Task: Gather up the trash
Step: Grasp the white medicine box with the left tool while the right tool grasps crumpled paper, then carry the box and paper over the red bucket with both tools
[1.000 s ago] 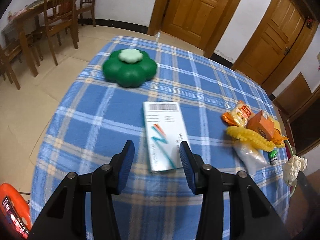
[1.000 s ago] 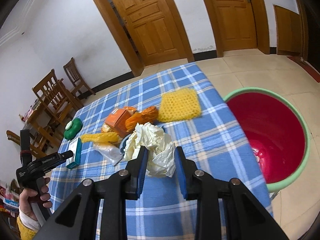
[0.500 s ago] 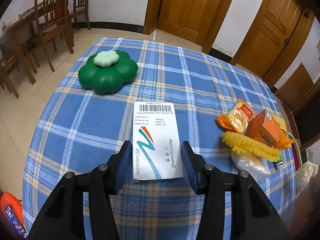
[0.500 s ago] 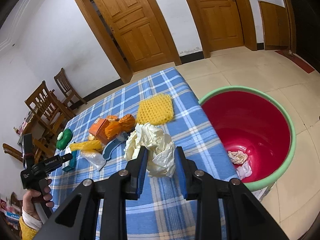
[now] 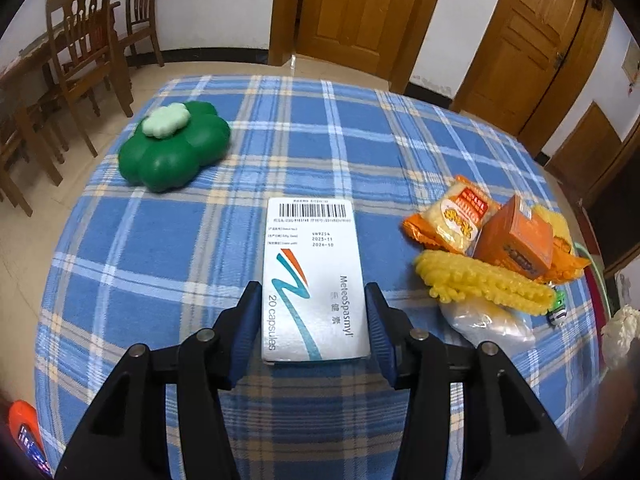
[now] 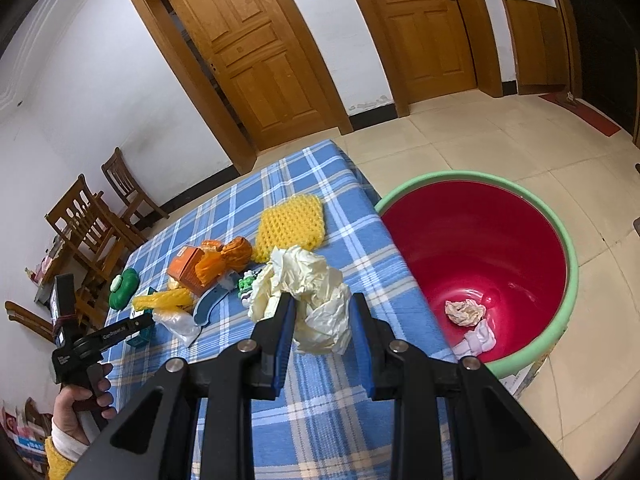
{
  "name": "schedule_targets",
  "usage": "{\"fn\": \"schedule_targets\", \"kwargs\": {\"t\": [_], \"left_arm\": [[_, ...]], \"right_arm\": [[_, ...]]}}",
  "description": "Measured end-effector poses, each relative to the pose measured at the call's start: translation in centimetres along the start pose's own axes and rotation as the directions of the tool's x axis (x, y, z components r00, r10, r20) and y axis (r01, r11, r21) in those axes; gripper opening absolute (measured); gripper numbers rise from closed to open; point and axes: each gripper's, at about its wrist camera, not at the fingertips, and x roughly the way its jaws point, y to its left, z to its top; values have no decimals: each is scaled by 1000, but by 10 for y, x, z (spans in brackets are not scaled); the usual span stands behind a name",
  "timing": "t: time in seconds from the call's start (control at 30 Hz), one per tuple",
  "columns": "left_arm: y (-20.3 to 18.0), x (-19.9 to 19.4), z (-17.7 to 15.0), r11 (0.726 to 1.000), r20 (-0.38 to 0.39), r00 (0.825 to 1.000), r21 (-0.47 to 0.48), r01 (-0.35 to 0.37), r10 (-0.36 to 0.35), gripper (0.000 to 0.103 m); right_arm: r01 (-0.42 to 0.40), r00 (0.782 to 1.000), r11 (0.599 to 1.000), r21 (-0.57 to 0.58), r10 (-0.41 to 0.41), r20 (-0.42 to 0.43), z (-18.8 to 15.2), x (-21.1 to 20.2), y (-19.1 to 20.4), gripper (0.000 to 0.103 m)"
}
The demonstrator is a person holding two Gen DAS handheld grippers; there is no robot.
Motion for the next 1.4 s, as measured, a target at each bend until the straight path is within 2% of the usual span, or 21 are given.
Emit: {"fn": "schedule_targets", "kwargs": {"t": [0.13, 0.37, 0.6, 0.8, 1.1, 1.4], "left_arm": [[-8, 3, 2, 999, 23, 999, 27, -27, 26, 52], [-4, -4, -2, 1000, 54, 998, -1, 24, -24, 50], [-10, -49, -5, 996, 152, 985, -13, 89, -86, 50], [-36, -83, -1, 988, 203, 967, 43, 149, -155, 50], [-102, -98, 1, 950, 165, 943, 177, 258, -287, 50], [-184, -79, -2, 890, 68, 926, 309, 336, -372, 50]], "right_arm": [[3, 1000, 1000, 9, -3, 7, 1, -3, -5, 30], [19, 1000, 999, 39, -20, 22, 2, -8, -18, 31], [47, 998, 996, 81, -51, 42, 4, -13, -40, 31], [83, 995, 989, 125, -90, 50, 4, -16, -62, 32], [152, 985, 972, 181, -164, 48, 7, -14, -103, 36], [158, 983, 965, 210, -173, 55, 9, -16, -129, 43]]}}
